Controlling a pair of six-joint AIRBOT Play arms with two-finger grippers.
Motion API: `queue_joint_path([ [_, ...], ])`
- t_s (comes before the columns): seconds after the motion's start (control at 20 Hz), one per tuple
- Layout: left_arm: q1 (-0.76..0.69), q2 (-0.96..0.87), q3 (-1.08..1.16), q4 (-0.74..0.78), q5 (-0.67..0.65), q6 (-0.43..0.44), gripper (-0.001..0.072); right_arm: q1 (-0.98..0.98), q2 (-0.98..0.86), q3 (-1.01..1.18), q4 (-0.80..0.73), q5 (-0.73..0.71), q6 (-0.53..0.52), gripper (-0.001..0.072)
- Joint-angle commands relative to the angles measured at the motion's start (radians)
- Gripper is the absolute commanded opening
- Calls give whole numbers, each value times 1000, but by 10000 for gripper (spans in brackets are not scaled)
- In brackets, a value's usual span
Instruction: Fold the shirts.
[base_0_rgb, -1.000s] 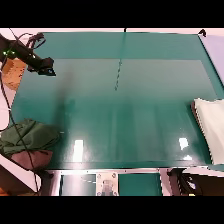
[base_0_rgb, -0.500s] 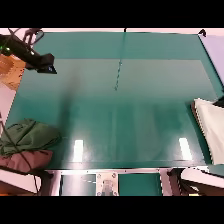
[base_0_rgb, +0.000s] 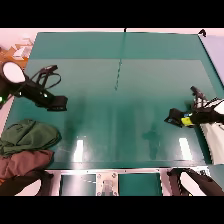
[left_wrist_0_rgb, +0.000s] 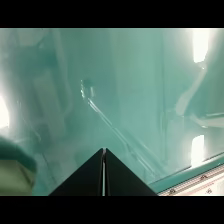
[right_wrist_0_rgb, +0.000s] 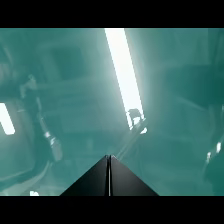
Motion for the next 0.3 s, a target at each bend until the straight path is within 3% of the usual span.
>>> queue_joint_path([
  [0.0,-14,68,-104,1,21,-9,33,85,43,-74,29,-29,-5,18],
  [0.25,-14,68,-104,-2,39,-9,34,86,43,-74,29,-30,-5,19],
])
